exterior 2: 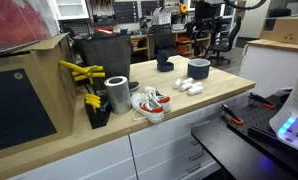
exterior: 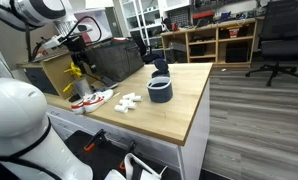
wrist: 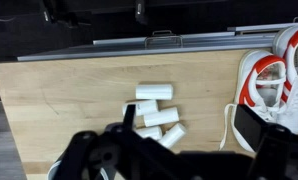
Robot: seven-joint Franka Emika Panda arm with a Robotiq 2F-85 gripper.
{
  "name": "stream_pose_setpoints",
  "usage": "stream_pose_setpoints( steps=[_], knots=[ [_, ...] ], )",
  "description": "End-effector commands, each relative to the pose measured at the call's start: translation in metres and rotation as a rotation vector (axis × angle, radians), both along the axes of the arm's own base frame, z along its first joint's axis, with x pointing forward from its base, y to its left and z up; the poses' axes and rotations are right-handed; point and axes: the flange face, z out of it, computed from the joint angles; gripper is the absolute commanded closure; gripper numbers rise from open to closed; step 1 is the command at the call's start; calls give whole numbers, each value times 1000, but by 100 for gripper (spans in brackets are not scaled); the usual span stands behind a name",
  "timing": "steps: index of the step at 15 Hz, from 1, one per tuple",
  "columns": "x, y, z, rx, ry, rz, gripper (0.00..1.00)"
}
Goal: Pick up one white object and put it in the blue lunchbox on the right
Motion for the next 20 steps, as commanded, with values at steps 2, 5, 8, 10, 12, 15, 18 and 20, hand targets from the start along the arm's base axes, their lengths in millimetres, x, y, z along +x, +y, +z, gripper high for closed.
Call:
stream_pose_setpoints(
  steps=[2,5,8,10,12,15,18,20],
  knots=[
    [0,0,0,0,1,0,0],
    [0,0,0,0,1,0,0],
    [0,0,0,0,1,0,0],
    [0,0,0,0,1,0,0],
    [10,-6,-2,-2,2,-48,0],
    [25,-25,-5,0,-9,-144,0],
    [46,-48,-13,20,-37,-279,0],
    [62,-62,-21,36,-63,-368,0]
  ],
)
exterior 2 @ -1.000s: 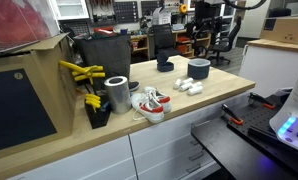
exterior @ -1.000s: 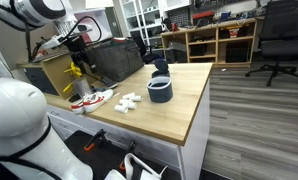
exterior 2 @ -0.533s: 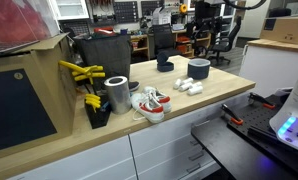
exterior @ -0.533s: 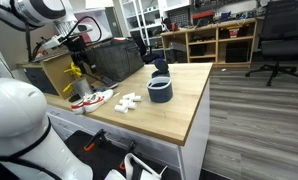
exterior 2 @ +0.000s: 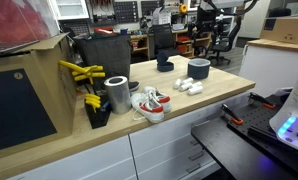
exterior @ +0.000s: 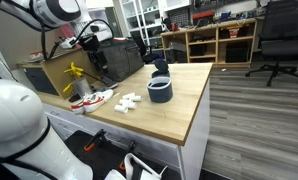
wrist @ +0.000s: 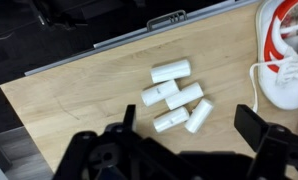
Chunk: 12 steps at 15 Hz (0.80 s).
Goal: Pick up one white object and put it in the blue lunchbox on the right
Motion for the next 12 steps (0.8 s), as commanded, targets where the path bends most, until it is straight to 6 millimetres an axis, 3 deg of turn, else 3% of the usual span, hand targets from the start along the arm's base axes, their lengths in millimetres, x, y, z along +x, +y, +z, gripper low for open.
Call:
stream_pose_setpoints(
  steps=[1,5,9,12],
  knots=[
    [35,-22,-14,15,-40,-157,0],
    [63,-40,-33,29,-83,-304,0],
    [87,-44,-53,35,-88,-371,0],
    [79,-47,-56,41,-67,-345,0]
  ],
)
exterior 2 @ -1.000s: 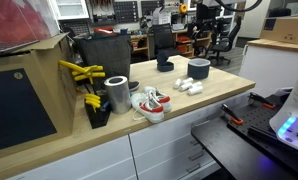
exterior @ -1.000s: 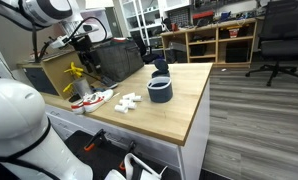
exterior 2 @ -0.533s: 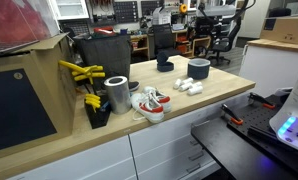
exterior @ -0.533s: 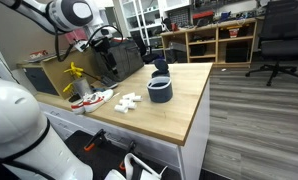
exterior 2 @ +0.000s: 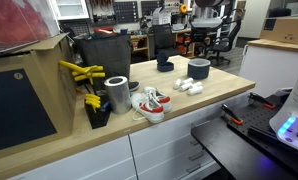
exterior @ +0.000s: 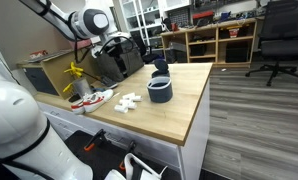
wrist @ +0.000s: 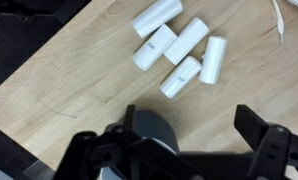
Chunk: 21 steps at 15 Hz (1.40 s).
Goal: Pick up one white object and put it in the blue lunchbox on the right
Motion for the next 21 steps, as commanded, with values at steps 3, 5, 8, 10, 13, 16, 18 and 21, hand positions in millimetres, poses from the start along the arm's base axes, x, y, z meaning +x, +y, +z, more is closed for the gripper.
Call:
stream_pose_setpoints(
  steps=[3,5,8,10,13,16,18,21],
  knots=[
    [0,0,-1,2,4,0,0],
    [0,0,-1,2,4,1,0],
    [4,-7,-15,40,37,-20,0],
    [6,-8,-29,65,58,-51,0],
    [10,-3,-54,88,105,-91,0],
    [16,5,-78,96,136,-112,0],
    [24,14,-86,90,125,-118,0],
    [37,28,-99,75,85,-142,0]
  ],
)
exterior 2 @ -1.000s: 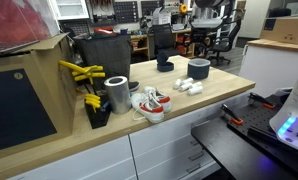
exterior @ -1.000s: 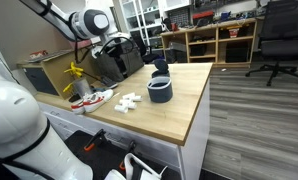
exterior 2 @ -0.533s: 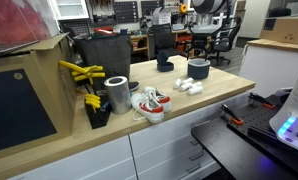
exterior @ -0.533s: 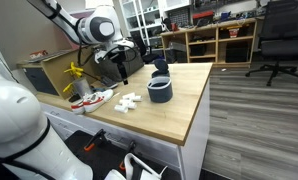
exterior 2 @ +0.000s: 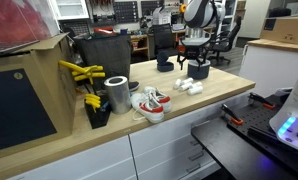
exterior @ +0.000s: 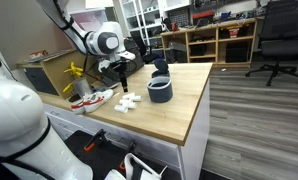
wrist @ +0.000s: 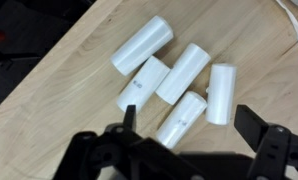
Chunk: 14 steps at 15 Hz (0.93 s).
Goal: Pick up one white object and put it in the blue lunchbox on the right
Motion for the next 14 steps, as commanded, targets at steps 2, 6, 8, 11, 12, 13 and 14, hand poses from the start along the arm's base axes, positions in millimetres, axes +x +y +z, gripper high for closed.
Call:
stream_pose_setpoints(
  steps=[2,6,8,11,12,13,14],
  knots=[
    [28,22,-23,-28,-34,-67,0],
    [23,30,-24,-16,-11,-24,0],
    [26,34,-24,-15,-13,-16,0],
    [29,20,-29,-39,-23,-49,0],
    [31,15,-33,-38,-25,-66,0],
    [32,9,-37,-36,-20,-80,0],
    [34,6,-42,-36,-15,-91,0]
  ],
)
